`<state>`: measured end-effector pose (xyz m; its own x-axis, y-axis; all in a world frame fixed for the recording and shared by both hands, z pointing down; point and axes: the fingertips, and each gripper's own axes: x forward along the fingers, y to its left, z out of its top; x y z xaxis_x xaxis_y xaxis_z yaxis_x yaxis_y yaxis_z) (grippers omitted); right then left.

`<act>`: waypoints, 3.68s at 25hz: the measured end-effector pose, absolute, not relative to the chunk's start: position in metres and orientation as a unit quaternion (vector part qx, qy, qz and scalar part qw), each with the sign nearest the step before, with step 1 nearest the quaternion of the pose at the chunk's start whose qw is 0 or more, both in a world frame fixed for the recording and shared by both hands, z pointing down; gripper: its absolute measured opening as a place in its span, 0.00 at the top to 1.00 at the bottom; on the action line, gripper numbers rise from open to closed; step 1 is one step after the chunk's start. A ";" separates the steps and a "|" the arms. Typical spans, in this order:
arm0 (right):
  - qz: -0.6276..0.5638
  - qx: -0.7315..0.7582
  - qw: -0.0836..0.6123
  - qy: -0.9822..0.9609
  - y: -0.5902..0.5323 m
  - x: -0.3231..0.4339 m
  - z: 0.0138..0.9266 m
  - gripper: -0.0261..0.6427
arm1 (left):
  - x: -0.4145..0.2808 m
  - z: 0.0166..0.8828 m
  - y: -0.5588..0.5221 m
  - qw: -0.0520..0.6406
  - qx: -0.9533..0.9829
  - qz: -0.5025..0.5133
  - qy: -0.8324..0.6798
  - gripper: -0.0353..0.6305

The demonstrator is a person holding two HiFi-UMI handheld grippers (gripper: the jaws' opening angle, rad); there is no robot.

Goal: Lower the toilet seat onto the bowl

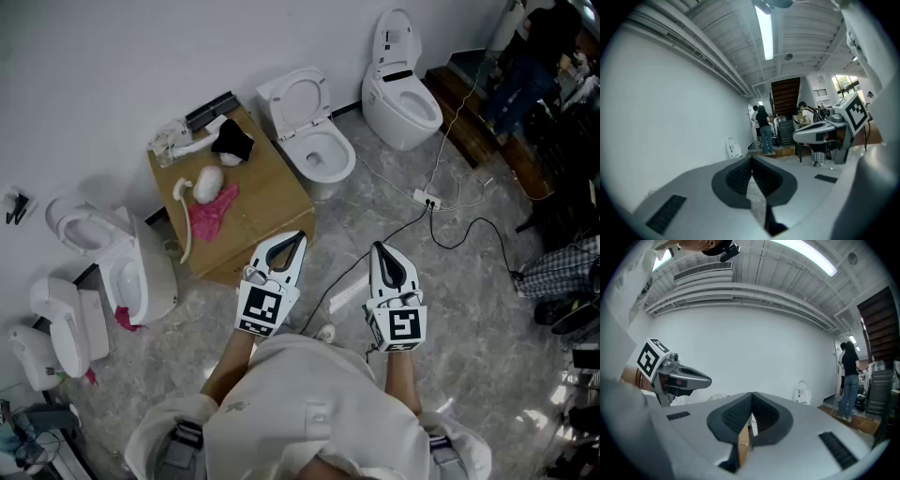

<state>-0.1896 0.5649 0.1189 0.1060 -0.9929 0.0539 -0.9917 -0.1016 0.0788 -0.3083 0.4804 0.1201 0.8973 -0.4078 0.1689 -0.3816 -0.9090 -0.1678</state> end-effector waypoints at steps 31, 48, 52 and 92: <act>-0.001 0.730 0.100 -0.676 0.478 -0.119 0.137 0.95 | -0.218 0.134 0.400 0.060 -0.970 -0.096 0.215 0.93; 0.010 0.742 0.117 -0.659 0.350 -0.094 0.139 0.95 | -0.186 0.141 0.265 0.056 -0.973 -0.099 0.202 0.93; 0.013 0.745 0.119 -0.656 0.338 -0.082 0.142 0.95 | -0.175 0.143 0.253 0.053 -0.974 -0.097 0.200 0.93; 0.018 0.645 0.106 -0.756 0.165 0.140 0.152 0.95 | 0.008 0.153 0.110 0.027 -0.928 -0.132 0.347 0.93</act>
<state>0.1396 0.1648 0.1525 -0.1443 -0.9724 0.1833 -0.9799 0.1662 0.1104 0.0076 0.1100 0.1527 0.7235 -0.6520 0.2266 -0.6377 -0.7571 -0.1420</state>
